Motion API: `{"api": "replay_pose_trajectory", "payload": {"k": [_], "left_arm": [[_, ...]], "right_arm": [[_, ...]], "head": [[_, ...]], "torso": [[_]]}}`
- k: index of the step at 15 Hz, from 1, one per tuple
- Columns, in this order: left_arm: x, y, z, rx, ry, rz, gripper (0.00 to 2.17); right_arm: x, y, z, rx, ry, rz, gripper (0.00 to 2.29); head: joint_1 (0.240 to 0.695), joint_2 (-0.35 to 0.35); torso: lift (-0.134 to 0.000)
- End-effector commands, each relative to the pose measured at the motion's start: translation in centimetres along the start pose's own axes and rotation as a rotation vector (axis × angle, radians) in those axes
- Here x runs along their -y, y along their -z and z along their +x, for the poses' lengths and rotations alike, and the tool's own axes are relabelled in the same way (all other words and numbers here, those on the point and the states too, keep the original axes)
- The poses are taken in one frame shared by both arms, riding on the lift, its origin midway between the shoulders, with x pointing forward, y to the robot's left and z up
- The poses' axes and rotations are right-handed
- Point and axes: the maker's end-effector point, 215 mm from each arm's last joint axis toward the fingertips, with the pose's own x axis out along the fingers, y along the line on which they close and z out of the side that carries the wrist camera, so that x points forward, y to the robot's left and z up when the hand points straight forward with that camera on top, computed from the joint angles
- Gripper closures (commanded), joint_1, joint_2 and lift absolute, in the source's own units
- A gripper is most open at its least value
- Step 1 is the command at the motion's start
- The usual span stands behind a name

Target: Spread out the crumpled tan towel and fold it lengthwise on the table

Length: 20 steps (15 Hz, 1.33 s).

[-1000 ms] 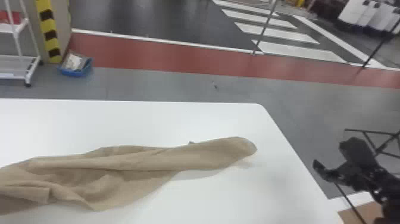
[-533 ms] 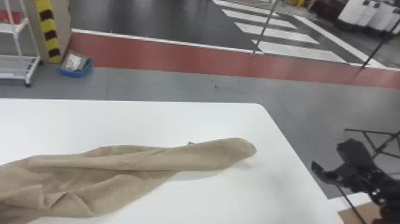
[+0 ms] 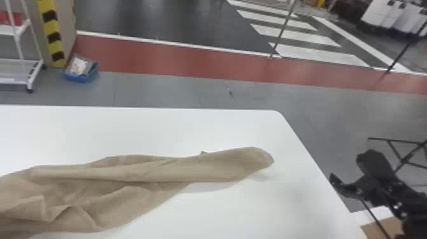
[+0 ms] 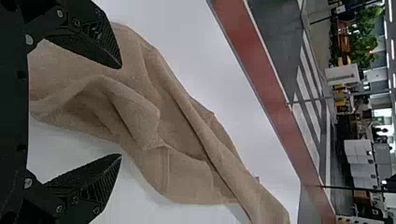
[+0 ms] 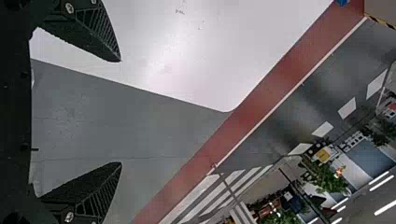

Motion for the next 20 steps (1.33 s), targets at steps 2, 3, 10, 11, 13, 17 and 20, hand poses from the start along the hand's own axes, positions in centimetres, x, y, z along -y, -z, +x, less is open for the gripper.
{"api": "replay_pose_trajectory", "payload": {"k": [2, 3, 10, 11, 13, 17, 20], "left_arm": [[3.6, -2.6, 3.7, 0.009, 0.068, 0.036, 0.27], [4.4, -3.1, 4.5, 0.008, 0.085, 0.054, 0.27], [8.9, -6.5, 8.1, -0.079, 0.241, 0.263, 0.27], [9.2, -6.8, 8.7, -0.093, 0.268, 0.286, 0.27], [8.5, -6.3, 10.2, -0.140, 0.280, 0.267, 0.27], [5.9, -4.6, 11.8, -0.198, 0.237, 0.251, 0.27], [3.3, -3.2, 10.8, -0.222, 0.206, 0.228, 0.27]], "right_arm": [[0.5, 0.6, -0.5, -0.008, 0.008, 0.000, 0.10], [0.5, 0.7, -0.6, -0.008, 0.009, -0.004, 0.10], [0.6, 0.8, -1.1, -0.009, 0.011, -0.010, 0.10], [0.6, 0.8, -1.2, -0.010, 0.011, -0.009, 0.10], [0.3, 0.9, -1.4, -0.010, 0.007, -0.011, 0.10], [0.9, 1.9, -1.9, -0.017, 0.016, -0.006, 0.10], [1.0, 2.6, -2.2, -0.015, 0.017, -0.004, 0.10]], "head": [[0.695, -0.350], [0.695, -0.350], [0.695, -0.350], [0.695, -0.350], [0.695, -0.350], [0.695, -0.350], [0.695, -0.350]], "torso": [[-0.124], [-0.124], [-0.124], [-0.124], [-0.124], [-0.124], [-0.124]]}}
